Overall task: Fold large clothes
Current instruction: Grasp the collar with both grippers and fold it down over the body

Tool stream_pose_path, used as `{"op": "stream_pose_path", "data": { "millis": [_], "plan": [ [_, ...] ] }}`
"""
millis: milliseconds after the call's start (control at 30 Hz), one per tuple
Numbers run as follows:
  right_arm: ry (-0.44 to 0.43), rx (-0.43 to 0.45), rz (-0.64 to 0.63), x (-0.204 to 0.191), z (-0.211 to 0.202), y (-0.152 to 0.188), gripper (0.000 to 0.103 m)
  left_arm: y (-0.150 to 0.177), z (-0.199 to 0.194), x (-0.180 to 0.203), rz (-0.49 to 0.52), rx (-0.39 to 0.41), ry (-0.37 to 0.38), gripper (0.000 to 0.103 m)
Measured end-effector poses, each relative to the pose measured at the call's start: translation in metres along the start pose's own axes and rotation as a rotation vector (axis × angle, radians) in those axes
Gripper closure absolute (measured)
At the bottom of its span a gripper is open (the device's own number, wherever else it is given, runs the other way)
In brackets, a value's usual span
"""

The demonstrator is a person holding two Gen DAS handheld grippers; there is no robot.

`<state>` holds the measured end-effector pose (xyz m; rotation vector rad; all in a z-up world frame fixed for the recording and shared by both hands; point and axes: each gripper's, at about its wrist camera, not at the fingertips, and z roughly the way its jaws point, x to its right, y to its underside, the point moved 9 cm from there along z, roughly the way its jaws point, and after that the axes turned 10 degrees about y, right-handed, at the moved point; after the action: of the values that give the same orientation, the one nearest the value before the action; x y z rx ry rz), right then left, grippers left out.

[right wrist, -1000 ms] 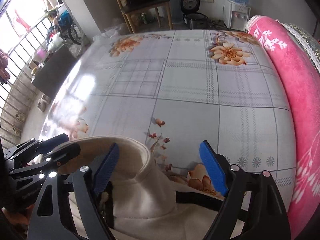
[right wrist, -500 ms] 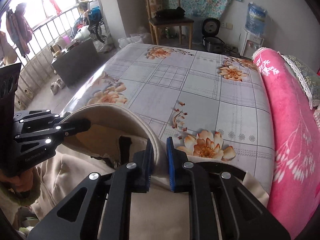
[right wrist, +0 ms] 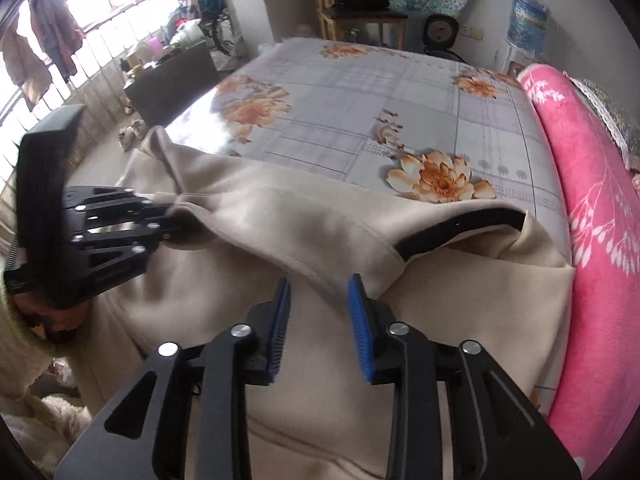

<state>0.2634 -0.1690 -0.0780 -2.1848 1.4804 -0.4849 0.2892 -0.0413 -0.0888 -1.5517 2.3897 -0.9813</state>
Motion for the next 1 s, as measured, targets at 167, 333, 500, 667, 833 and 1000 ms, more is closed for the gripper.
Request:
{"op": "stream_pose_path", "data": {
  "millis": [167,333,500,667,833,1000],
  "plan": [
    [-0.164,0.189,-0.062,-0.036,-0.060,-0.046,0.045,0.001,0.000,-0.002,-0.001,0.005,0.015,0.094],
    [-0.084,0.079,-0.020,-0.044,0.014,-0.067,0.065,0.004,-0.012,-0.003,-0.015,0.023,0.033,0.089],
    [-0.103,-0.033,0.097,-0.038,0.079,-0.044,0.074,0.009,-0.047,-0.015,-0.031,0.063,0.045,0.085],
    [-0.059,0.005,0.102,-0.043,0.077,-0.037,0.073,-0.024,-0.066,-0.019,-0.091,0.162,0.124,0.085],
    [0.013,0.017,0.030,-0.044,0.074,-0.033,0.073,-0.032,-0.002,-0.015,-0.124,0.020,0.097,0.085],
    [0.000,-0.005,0.092,-0.003,0.061,-0.006,0.070,-0.007,0.018,-0.017,-0.087,-0.026,0.052,0.084]
  ]
}}
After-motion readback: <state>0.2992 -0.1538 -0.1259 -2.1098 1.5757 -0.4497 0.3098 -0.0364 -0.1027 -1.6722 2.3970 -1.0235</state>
